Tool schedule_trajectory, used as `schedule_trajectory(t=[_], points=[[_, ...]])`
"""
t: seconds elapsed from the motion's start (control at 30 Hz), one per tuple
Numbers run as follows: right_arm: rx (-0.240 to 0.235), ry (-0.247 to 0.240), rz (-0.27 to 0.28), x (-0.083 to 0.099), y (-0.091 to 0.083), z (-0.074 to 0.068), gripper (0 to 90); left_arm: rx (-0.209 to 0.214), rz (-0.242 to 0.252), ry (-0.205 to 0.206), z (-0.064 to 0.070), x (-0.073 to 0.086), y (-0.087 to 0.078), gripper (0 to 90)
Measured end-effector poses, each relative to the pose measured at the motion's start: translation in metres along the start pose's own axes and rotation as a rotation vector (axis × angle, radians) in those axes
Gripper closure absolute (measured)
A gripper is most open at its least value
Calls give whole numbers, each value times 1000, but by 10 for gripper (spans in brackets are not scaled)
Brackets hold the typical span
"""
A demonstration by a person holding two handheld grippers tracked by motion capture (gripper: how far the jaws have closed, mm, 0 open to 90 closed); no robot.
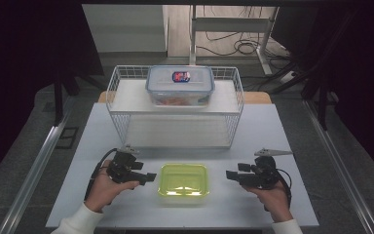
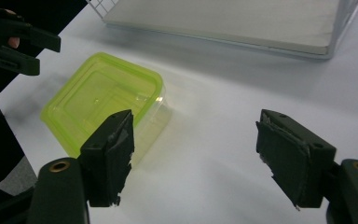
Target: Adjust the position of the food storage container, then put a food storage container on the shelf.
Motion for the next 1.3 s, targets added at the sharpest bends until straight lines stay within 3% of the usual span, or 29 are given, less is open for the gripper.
schedule_trajectory(t=[0.3, 0.43, 0.53, 0.77, 0.87, 1.07, 1.3], points=[[-14, -40, -19, 2, 8, -6, 248, 29, -15, -30, 0, 4, 4, 157], [-39, -14, 13, 1, 13, -8, 228, 56, 0, -52, 2, 1, 4, 144], [-31, -9, 11, 3, 18, -10, 229, 65, 9, -63, 2, 0, 5, 144], [-29, -4, -19, 5, 29, -18, 249, 92, 36, -104, 3, 1, 12, 190], [-39, 2, -15, 4, 37, -24, 271, 131, 36, -122, 6, 1, 15, 228], [-59, -4, -44, 6, 53, -33, 302, 171, 25, -165, 7, 1, 18, 285], [-54, 18, -68, 11, 64, -31, 327, 223, -14, -208, 10, 5, 31, 309]])
Point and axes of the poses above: each handheld gripper's, and its own axes: y roughly forward along the jaws, x roughly out of its underside, z roughly to its right, the point moved 6 cm from there along y, roughly forward along the jaws, and after that the axes turned 9 degrees about -x, right-handed, at the moved point
